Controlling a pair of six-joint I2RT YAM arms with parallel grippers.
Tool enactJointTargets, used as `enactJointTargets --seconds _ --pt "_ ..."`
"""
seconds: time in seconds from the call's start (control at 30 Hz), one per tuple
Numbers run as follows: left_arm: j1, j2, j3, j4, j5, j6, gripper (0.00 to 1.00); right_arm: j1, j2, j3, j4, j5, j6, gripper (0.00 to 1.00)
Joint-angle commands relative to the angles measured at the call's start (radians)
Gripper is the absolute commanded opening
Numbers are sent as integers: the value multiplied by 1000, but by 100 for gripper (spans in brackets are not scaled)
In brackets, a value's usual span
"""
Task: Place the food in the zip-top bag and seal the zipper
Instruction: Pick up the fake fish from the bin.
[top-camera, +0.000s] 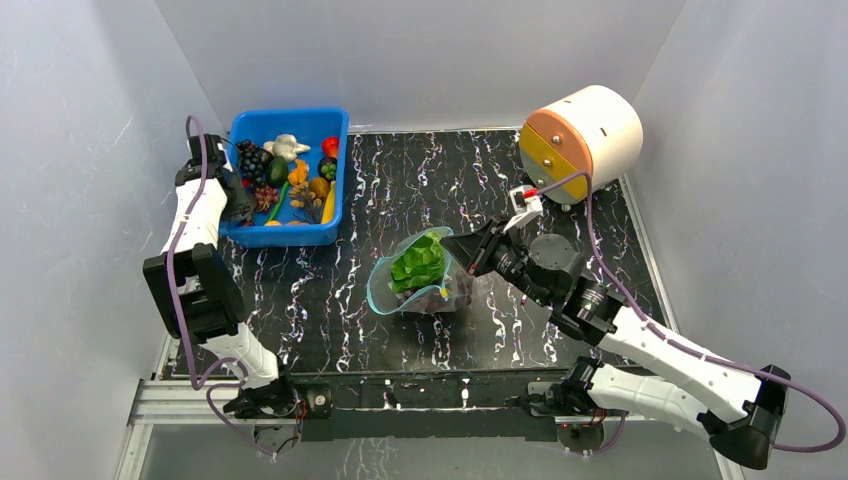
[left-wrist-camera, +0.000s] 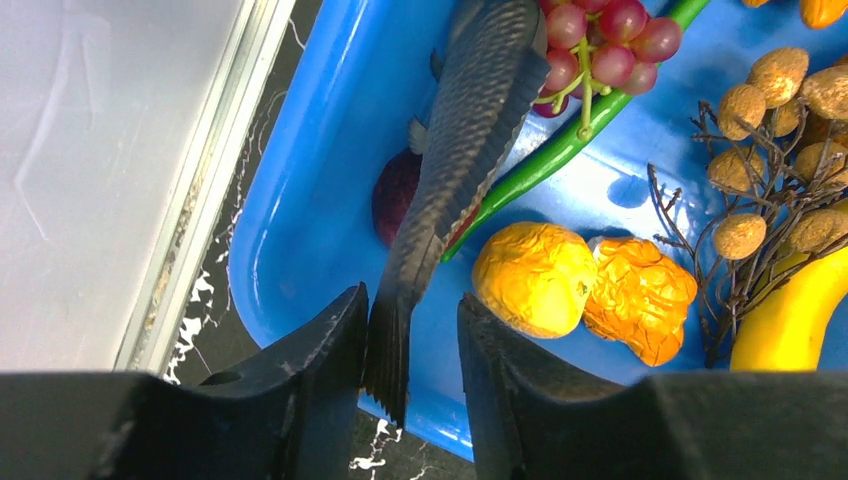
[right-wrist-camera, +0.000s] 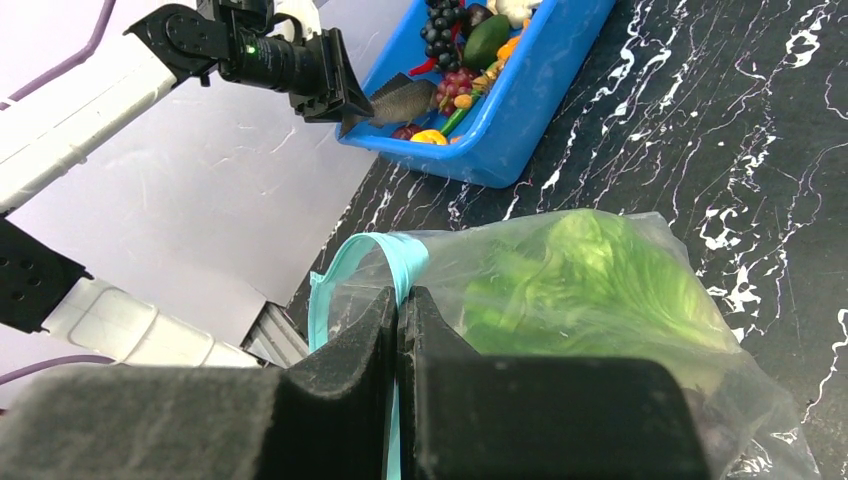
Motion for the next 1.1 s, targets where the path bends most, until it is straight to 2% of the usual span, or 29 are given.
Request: enactJointTargets --seconds 0.0,0.07,0.17,0.3,0.47,0.87,1.07 --pt "4 7 -3 56 7 24 33 -2 -41 -9 91 24 -5 0" --pt "4 29 0 66 28 31 29 -3 -43 -17 86 21 -3 0" --pt "3 45 35 35 42 15 14 -2 -46 -23 84 28 7 0" --pt "2 28 72 4 8 -24 0 -2 -45 -18 74 35 18 0" --pt "1 -8 116 -44 18 -51 0 -2 -40 -18 48 32 43 0" --pt "0 -205 94 -52 61 -121 0 -2 -23 1 -12 34 111 0" --pt "-2 -246 166 -92 99 -136 0 -2 -11 6 -46 45 147 0"
